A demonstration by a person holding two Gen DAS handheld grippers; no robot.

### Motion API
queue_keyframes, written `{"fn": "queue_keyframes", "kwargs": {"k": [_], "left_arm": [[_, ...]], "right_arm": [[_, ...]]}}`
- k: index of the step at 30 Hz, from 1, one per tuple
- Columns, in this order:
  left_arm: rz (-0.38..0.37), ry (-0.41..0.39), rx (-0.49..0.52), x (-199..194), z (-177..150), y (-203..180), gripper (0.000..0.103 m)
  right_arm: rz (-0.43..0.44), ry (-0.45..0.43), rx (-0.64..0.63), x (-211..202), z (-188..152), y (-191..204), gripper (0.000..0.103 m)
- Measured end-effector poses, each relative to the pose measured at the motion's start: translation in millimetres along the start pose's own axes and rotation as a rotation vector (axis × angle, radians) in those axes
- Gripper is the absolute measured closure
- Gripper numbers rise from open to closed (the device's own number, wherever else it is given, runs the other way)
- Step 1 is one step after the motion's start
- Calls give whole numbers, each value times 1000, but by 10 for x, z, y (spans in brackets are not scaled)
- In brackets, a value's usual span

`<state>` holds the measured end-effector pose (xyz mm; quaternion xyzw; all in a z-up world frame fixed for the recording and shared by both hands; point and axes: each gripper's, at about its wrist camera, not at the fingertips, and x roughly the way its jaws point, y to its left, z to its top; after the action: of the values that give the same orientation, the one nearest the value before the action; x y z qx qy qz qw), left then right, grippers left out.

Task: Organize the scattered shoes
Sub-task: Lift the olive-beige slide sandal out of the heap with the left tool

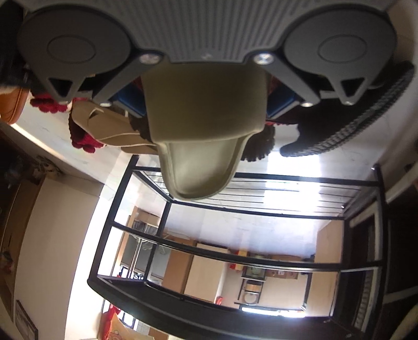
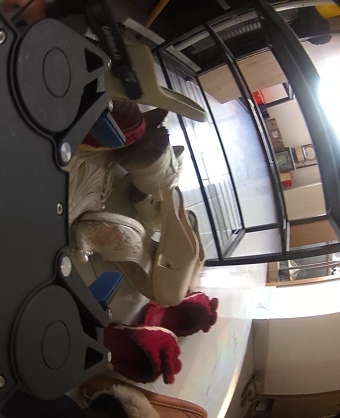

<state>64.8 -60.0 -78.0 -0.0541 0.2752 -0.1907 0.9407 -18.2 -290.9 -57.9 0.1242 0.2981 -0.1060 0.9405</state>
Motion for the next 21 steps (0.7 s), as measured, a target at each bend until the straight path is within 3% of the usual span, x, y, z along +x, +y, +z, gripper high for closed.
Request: {"fn": "queue_keyframes", "kwargs": {"k": [9,14,21], "left_arm": [[113,-17,-12,-889,-291,-138,4],[181,-34,-78,-1417,-475,-55,4],[355,-39,-143,-2042,-845,378,4]], "right_arm": [[-2,-35,-34,-722,-74,-33,0],[33,-16,-46,-776,-190,166,0],[85,14,-60,-813,-359,469,0]]}}
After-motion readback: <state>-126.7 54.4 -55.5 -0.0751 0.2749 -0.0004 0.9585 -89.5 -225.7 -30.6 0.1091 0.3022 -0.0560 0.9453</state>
